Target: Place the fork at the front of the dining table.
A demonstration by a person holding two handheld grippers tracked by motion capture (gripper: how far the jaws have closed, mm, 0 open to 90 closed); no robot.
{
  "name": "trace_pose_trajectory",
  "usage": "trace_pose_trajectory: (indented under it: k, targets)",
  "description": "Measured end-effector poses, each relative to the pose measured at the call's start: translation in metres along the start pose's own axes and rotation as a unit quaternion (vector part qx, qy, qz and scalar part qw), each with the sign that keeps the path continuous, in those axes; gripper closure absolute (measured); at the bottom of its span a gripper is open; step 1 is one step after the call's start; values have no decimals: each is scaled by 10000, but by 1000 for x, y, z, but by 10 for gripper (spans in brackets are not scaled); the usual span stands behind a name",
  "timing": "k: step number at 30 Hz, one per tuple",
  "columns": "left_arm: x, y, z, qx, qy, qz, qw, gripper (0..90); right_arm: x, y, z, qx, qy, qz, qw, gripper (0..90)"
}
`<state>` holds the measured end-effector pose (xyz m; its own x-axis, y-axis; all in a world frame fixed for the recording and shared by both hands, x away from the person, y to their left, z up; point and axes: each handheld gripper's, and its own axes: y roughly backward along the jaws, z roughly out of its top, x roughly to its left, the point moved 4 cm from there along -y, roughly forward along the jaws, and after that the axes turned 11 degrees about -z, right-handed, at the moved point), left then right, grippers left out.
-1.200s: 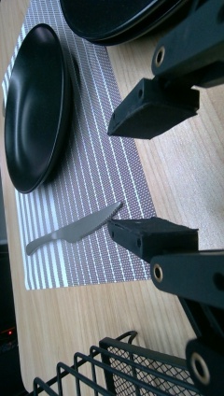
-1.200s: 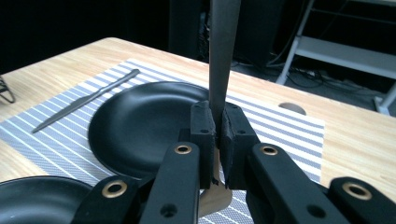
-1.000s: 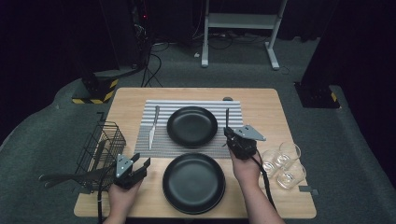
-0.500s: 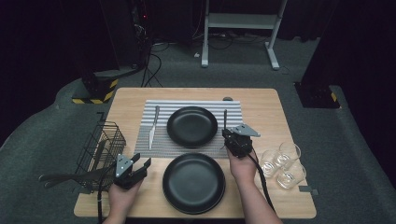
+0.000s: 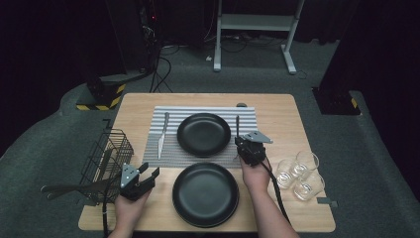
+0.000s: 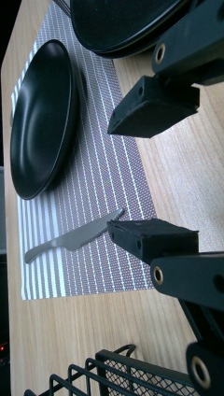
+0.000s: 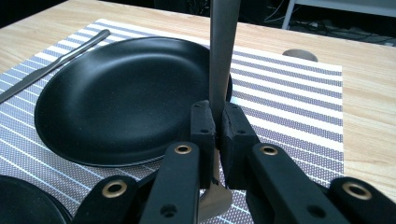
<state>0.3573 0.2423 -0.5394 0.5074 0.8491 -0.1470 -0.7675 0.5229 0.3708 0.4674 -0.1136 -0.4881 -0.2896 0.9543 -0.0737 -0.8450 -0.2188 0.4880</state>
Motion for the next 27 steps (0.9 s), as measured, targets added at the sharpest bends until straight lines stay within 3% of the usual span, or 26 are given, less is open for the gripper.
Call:
trace_pose_trajectory:
  k: [20, 27]
  targets:
    - [2, 0, 0, 10, 49, -63, 10000, 470, -2, -18, 9, 251, 84, -234, 9994, 849]
    - [2, -1, 1, 23, 44, -92, 9999, 471, -6, -23, 10, 336, -1, -336, 9989, 860]
